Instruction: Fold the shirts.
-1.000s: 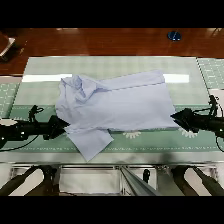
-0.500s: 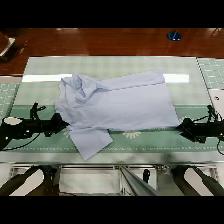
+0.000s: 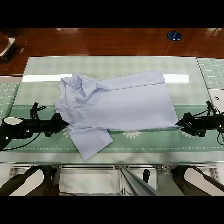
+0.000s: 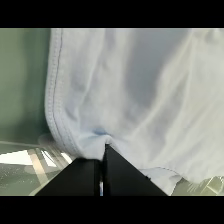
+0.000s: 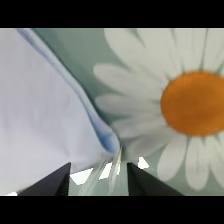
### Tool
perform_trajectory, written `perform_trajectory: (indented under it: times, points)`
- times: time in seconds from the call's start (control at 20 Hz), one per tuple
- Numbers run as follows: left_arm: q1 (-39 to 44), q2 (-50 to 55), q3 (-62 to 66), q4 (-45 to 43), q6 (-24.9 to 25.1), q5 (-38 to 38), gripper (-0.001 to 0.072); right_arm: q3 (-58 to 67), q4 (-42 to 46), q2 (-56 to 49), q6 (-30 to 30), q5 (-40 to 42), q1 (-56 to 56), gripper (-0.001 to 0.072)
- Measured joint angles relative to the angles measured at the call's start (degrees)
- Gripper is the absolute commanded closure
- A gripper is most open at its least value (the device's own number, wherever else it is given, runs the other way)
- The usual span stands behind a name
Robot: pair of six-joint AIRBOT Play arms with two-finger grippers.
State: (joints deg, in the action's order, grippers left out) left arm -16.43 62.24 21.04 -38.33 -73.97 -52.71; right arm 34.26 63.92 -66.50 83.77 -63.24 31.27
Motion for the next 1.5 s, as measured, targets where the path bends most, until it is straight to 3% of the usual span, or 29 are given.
perform_trajectory:
  times: [0.3,0.4,0.45,0.65,0.8,1.0,1.15,1.35,1.5]
  points:
    - [0.0,0.0,0.0,0.0,0.0,0.3,0.0690,4.9,-5.0,-6.9,-1.7,-0.6,-1.6,0.0330]
    - [0.0,0.0,0.1,0.1,0.3,0.3,0.0690,5.4,-5.9,-8.5,-2.4,-0.4,-4.1,0.0633]
    - [0.0,0.0,0.1,0.0,0.5,0.3,0.0690,5.6,-6.2,-9.2,-2.8,0.1,-5.5,0.0692]
    - [0.0,-0.2,2.4,0.3,0.7,-0.5,0.0690,11.9,-11.8,-9.9,-7.0,-1.2,-9.7,0.0692]
    - [0.0,-1.9,10.8,4.6,2.1,-3.1,0.0690,24.4,-15.3,-8.5,-7.7,-4.0,-12.2,0.0693]
    - [0.0,-7.0,31.1,12.7,4.3,-3.8,0.0690,49.5,-16.7,-5.0,-7.1,-6.4,-14.9,0.0693]
    - [-0.8,-11.4,48.5,13.6,4.8,-2.6,0.0690,66.7,-14.3,-0.7,-5.7,-6.9,-15.7,0.0693]
    - [-2.9,-17.9,66.0,0.5,-0.5,0.0,0.0690,77.2,-8.4,8.8,-4.8,-7.6,-16.1,0.0692]
    - [-4.3,-24.3,72.2,-10.8,-3.6,-0.1,0.0690,79.7,-4.2,16.4,-4.0,-9.6,-16.2,0.0692]
